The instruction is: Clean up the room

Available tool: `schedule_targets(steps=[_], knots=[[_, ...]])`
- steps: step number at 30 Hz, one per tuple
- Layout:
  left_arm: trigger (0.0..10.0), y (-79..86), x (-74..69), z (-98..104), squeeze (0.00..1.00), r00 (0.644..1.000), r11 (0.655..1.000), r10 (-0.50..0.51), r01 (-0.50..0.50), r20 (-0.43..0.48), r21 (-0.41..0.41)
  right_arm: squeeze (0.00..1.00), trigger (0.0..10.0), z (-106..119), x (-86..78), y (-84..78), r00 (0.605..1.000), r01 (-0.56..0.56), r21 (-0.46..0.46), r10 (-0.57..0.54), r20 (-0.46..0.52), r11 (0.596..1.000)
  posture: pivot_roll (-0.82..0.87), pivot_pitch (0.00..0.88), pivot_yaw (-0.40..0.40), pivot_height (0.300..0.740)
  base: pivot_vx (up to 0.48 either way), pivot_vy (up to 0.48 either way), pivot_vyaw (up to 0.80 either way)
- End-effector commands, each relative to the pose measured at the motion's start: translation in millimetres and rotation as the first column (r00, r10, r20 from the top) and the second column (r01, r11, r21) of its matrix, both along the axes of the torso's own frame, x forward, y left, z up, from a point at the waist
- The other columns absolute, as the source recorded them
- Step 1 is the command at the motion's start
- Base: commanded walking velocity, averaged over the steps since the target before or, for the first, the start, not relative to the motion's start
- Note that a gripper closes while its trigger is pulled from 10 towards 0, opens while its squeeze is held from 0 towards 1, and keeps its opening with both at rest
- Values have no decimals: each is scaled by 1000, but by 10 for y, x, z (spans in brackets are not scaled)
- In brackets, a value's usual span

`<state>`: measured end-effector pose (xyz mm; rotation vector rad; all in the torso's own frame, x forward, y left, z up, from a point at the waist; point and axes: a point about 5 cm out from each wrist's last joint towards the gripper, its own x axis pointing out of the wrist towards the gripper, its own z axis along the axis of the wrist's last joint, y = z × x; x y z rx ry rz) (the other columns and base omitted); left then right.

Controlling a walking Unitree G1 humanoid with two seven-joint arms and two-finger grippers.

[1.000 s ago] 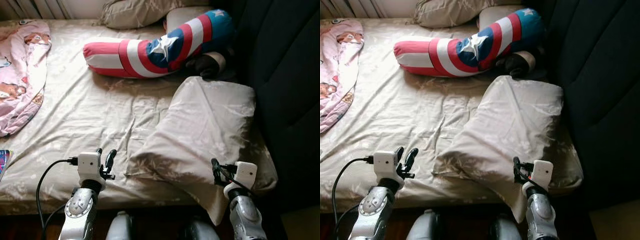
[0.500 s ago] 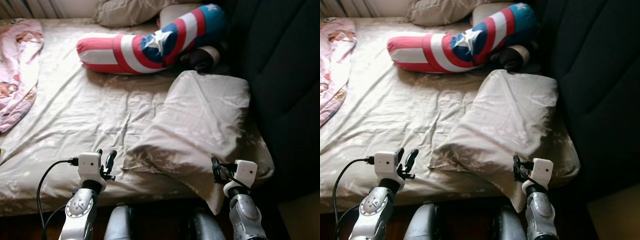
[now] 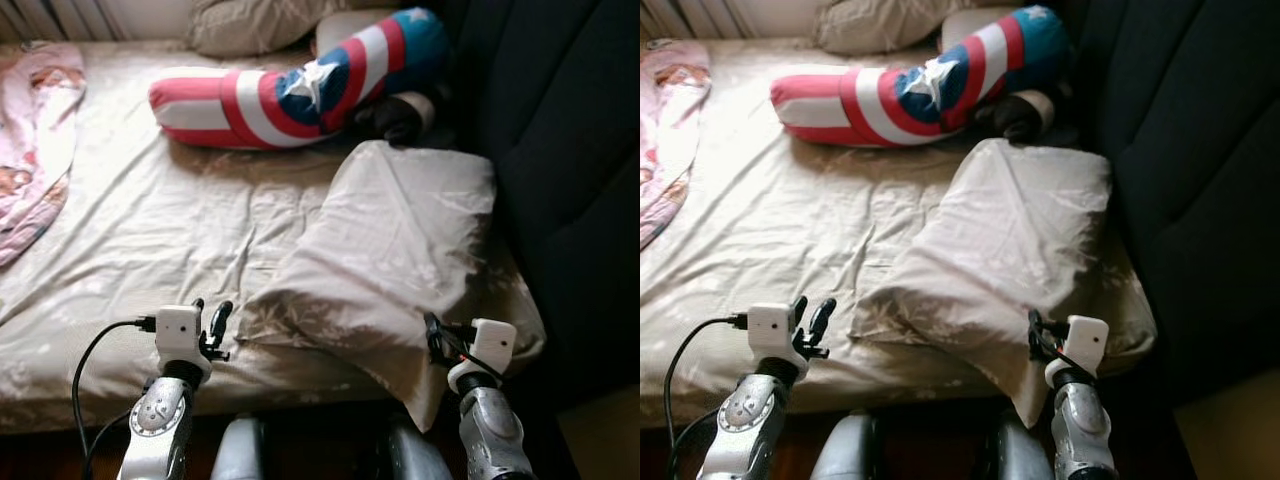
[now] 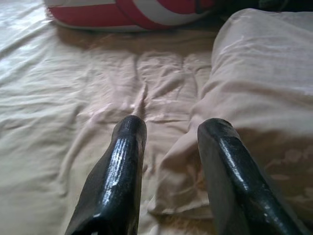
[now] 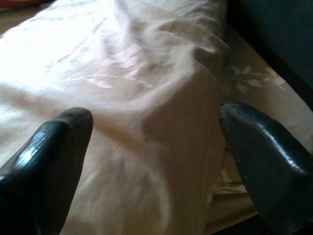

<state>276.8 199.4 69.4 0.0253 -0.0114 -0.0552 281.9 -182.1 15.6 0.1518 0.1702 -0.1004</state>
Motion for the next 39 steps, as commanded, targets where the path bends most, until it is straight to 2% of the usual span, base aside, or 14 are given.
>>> schedule_targets(steps=[1,13,17,24,27,28,29,34,39], knots=[[10000,-8,-3,-17,0,1000,1000,-7,7,-10,7,0,10000,-18,-10,-17,1000,10,5,-10,-8,1000,83,188,-21,642,270,0,0],[10000,-2,10,-6,0,1000,1000,-4,4,-4,5,0,10000,66,69,54,998,-44,32,43,35,999,84,187,-19,642,271,0,0],[10000,-7,9,-6,0,1000,1000,-7,7,-4,3,0,10000,75,82,46,999,-39,33,38,36,999,84,188,-19,642,0,0,0],[10000,-2,2,-7,0,1000,1000,-8,8,-6,5,0,10000,133,118,-58,997,37,50,-40,59,998,88,189,-18,642,0,0,0],[10000,-1,1,-7,0,1000,1000,-7,7,-6,7,0,10000,140,134,-165,993,106,77,-110,42,991,88,189,-18,642,0,0,0],[10000,-1,1,-6,0,1000,1000,-8,8,-5,7,376,10000,130,133,-196,992,119,76,-122,29,990,89,193,-17,642,0,0,0],[10000,-1,1,-5,0,1000,1000,-8,8,-5,7,1000,10000,124,132,-235,990,139,78,-141,18,987,89,193,-17,642,0,0,0],[10000,8,-8,-6,0,1000,1000,-7,7,-7,8,1000,10000,114,136,-337,981,194,126,-194,-11,973,90,197,-14,642,0,0,0],[10000,18,-13,-3,0,1000,1000,-9,9,-8,11,1000,10000,40,127,-337,984,176,189,-166,-71,966,94,199,-10,642,0,0,0]])
